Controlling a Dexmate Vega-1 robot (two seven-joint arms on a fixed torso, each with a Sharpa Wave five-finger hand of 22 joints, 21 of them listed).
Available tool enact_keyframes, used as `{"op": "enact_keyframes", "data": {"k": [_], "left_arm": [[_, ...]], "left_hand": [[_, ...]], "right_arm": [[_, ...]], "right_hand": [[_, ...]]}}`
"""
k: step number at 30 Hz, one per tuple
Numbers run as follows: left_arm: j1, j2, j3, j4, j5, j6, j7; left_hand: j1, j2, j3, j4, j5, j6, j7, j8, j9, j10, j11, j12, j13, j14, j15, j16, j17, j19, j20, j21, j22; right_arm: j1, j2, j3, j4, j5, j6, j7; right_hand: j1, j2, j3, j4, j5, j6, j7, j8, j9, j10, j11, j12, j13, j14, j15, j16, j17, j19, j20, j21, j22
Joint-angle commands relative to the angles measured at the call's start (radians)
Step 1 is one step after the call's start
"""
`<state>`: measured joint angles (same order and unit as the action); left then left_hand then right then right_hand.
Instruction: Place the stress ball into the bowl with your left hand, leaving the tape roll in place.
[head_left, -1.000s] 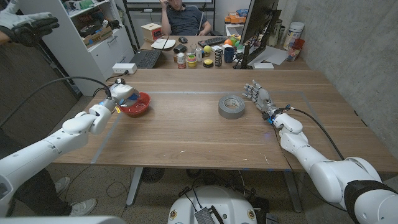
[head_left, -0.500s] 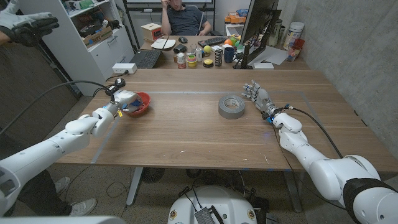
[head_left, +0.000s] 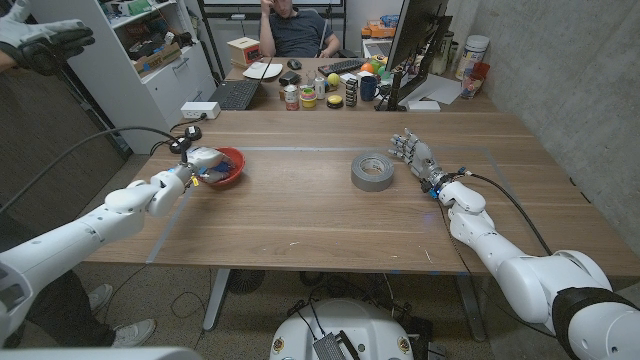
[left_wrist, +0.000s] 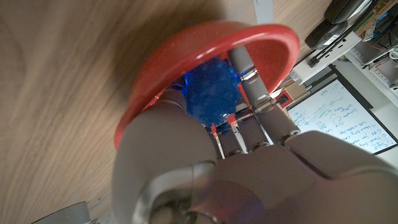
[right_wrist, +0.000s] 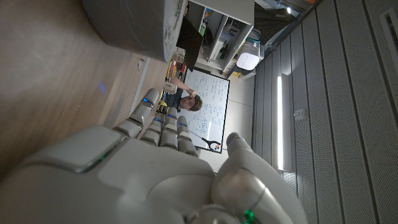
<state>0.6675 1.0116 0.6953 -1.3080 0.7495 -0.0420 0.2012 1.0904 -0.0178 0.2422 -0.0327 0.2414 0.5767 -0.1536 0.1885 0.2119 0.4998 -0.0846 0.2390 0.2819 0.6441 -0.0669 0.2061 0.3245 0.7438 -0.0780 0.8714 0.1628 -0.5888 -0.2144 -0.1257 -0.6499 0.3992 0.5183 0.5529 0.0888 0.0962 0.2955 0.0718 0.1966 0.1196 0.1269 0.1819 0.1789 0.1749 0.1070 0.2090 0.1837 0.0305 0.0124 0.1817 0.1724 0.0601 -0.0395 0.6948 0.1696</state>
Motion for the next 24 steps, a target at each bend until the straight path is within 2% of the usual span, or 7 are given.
{"op": "enact_keyframes", "data": {"k": [1,8,16,21,24], "left_arm": [[0.001,0.02,0.001,-0.034,-0.019,-0.012,-0.116],[0.01,0.032,-0.013,-0.052,-0.028,-0.02,-0.14],[0.023,0.047,-0.029,-0.075,-0.03,-0.034,-0.151],[0.038,0.059,-0.045,-0.102,-0.025,-0.026,-0.145],[0.049,0.066,-0.055,-0.119,-0.02,-0.022,-0.138]], "left_hand": [[-0.03,-0.034,-0.027,0.013,0.014,-0.091,-0.014,-0.006,0.002,-0.076,0.022,-0.036,-0.007,-0.093,-0.078,-0.013,0.001,-0.041,0.015,-0.058,0.002],[-0.05,-0.04,-0.052,0.027,0.028,-0.166,-0.027,-0.003,0.0,-0.156,0.031,-0.05,-0.017,-0.177,-0.027,-0.016,-0.005,-0.102,0.086,-0.118,0.005],[-0.056,-0.038,-0.067,0.033,0.039,-0.218,-0.048,-0.002,-0.001,-0.204,0.045,-0.051,-0.022,-0.233,-0.002,-0.017,-0.011,-0.145,0.133,-0.159,0.006],[-0.06,-0.038,-0.074,0.037,0.043,-0.239,-0.052,-0.002,-0.001,-0.225,0.045,-0.051,-0.024,-0.253,0.01,-0.017,-0.013,-0.161,0.154,-0.176,0.006],[-0.062,-0.036,-0.081,0.04,0.047,-0.256,-0.057,0.0,-0.001,-0.246,0.048,-0.049,-0.026,-0.279,0.028,-0.018,-0.016,-0.177,0.176,-0.194,0.007]], "right_arm": [[-0.011,-0.003,0.002,-0.017,0.005,-0.001,-0.001],[-0.023,-0.004,0.0,-0.039,0.005,-0.009,-0.006],[-0.036,-0.007,-0.005,-0.066,0.004,-0.018,-0.017],[-0.041,-0.006,-0.007,-0.073,0.006,-0.021,-0.02],[-0.044,-0.006,-0.008,-0.076,0.007,-0.022,-0.021]], "right_hand": [[0.001,-0.006,0.002,0.009,0.004,0.007,-0.002,0.007,0.003,0.008,0.002,0.006,0.004,0.01,0.0,-0.002,0.001,0.008,-0.027,-0.005,0.003],[0.001,-0.006,0.002,0.009,0.005,0.008,-0.002,0.007,0.003,0.008,0.001,0.006,0.004,0.011,0.0,-0.002,0.001,0.009,-0.027,-0.007,0.003],[0.0,-0.006,0.002,0.009,0.005,0.009,-0.002,0.008,0.003,0.01,0.001,0.007,0.004,0.011,0.001,-0.002,0.001,0.01,-0.028,-0.009,0.003],[0.0,-0.006,0.002,0.01,0.005,0.01,-0.002,0.008,0.003,0.011,0.002,0.007,0.004,0.011,0.001,-0.002,0.001,0.011,-0.027,-0.01,0.003],[0.0,-0.006,0.002,0.01,0.005,0.01,-0.002,0.008,0.003,0.011,0.002,0.007,0.004,0.012,0.001,-0.002,0.001,0.011,-0.027,-0.011,0.003]]}}
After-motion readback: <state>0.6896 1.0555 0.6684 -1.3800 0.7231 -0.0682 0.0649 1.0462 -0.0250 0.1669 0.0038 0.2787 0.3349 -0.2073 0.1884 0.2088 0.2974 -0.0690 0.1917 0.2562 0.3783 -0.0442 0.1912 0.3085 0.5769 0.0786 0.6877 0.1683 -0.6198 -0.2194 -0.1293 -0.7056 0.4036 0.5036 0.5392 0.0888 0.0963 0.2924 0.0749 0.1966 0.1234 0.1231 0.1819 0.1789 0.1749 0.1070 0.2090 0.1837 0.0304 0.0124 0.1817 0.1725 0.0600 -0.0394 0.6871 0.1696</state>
